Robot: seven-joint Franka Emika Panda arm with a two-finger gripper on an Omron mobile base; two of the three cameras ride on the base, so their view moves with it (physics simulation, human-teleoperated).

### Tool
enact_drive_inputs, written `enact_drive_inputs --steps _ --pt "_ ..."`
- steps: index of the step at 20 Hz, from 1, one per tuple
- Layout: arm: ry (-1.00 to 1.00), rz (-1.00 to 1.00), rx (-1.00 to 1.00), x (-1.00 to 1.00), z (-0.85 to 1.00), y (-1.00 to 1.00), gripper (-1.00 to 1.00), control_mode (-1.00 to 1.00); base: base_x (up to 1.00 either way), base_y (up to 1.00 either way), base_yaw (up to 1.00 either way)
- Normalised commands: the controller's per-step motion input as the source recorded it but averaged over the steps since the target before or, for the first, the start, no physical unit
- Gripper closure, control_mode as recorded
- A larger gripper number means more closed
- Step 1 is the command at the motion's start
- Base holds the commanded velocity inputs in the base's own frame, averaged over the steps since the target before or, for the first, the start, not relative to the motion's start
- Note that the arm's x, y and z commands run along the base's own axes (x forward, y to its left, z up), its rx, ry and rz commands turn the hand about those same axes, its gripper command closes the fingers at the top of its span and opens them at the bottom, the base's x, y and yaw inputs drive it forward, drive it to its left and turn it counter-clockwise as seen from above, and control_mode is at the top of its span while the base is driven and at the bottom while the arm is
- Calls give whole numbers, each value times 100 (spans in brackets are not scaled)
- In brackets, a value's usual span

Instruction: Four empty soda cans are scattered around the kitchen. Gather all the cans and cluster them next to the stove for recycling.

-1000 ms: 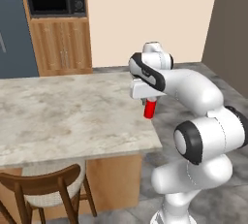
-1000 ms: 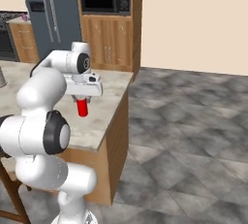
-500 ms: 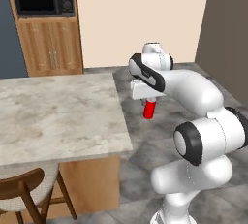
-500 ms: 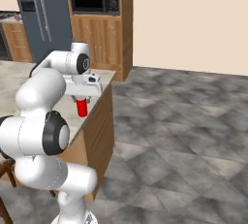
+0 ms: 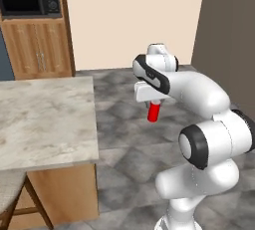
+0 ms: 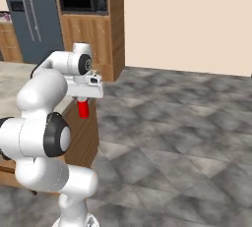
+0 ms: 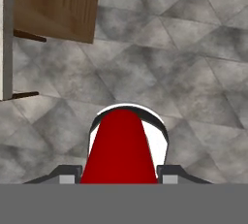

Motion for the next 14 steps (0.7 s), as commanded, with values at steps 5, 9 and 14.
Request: enact_drive_inputs --steps 5,9,14 --pt "0 0 0 0 0 0 100 100 50 -51 -1" --pt "0 0 0 0 0 0 100 100 62 -41 -3" --pt "0 0 0 0 0 0 100 100 71 -32 -3"
